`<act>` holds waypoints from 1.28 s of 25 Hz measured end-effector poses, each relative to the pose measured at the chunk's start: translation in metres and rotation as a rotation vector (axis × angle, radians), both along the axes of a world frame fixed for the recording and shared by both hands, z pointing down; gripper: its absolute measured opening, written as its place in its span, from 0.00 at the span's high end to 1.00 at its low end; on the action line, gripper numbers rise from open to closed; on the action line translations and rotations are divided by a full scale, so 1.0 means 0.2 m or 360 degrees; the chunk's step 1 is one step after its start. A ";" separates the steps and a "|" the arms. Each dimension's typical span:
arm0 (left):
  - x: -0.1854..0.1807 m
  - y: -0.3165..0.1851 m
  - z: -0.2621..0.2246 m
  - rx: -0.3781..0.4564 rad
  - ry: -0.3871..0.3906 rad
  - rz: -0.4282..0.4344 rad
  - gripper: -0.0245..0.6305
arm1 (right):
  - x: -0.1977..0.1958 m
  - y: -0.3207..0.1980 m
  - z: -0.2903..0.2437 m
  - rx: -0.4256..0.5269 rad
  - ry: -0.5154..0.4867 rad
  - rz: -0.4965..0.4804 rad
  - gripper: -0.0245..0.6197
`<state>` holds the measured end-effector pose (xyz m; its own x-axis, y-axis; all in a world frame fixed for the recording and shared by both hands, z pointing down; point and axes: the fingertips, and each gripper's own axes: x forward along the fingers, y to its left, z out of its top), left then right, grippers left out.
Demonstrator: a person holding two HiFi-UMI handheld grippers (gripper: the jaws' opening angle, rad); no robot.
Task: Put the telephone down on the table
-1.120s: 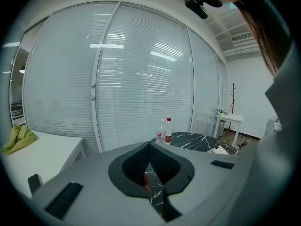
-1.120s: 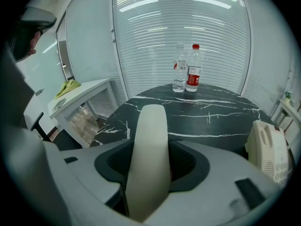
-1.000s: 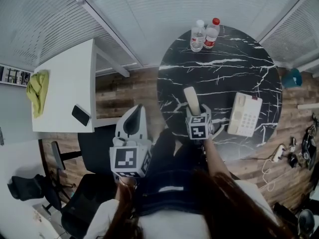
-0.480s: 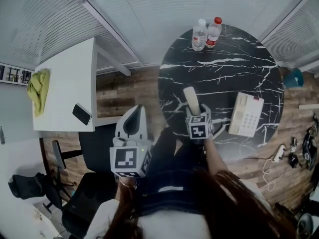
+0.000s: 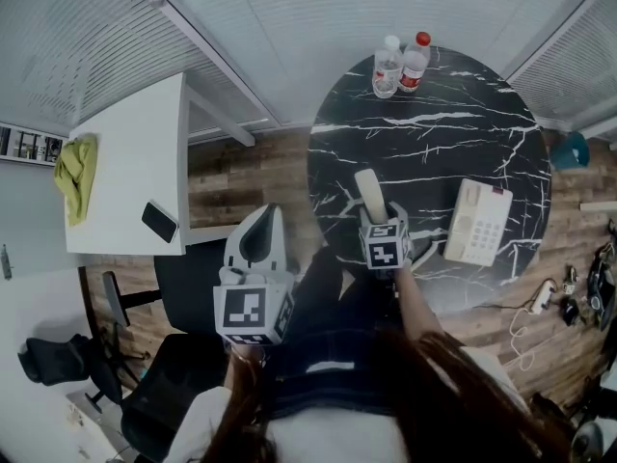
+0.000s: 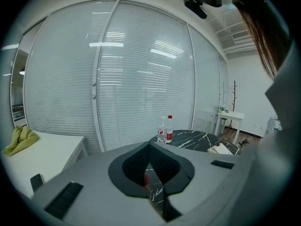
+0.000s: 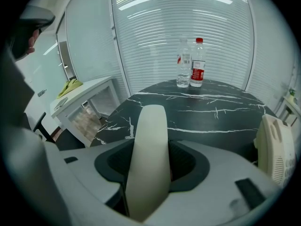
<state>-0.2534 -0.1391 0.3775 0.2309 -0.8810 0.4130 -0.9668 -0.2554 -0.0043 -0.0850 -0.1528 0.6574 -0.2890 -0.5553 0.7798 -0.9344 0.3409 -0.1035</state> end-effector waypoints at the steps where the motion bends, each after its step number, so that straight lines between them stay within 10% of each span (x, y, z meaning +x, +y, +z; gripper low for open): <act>1: 0.00 0.00 0.00 0.0002 -0.0004 -0.0004 0.96 | 0.00 0.00 0.00 -0.0001 -0.0001 -0.0001 0.62; 32: 0.01 -0.01 0.01 0.0013 -0.0018 0.0046 0.96 | -0.02 0.01 0.02 -0.0023 0.0046 -0.0024 0.61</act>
<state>-0.2507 -0.1413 0.3792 0.2517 -0.8773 0.4086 -0.9590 -0.2830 -0.0171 -0.0885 -0.1516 0.6617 -0.2742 -0.5398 0.7959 -0.9319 0.3535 -0.0813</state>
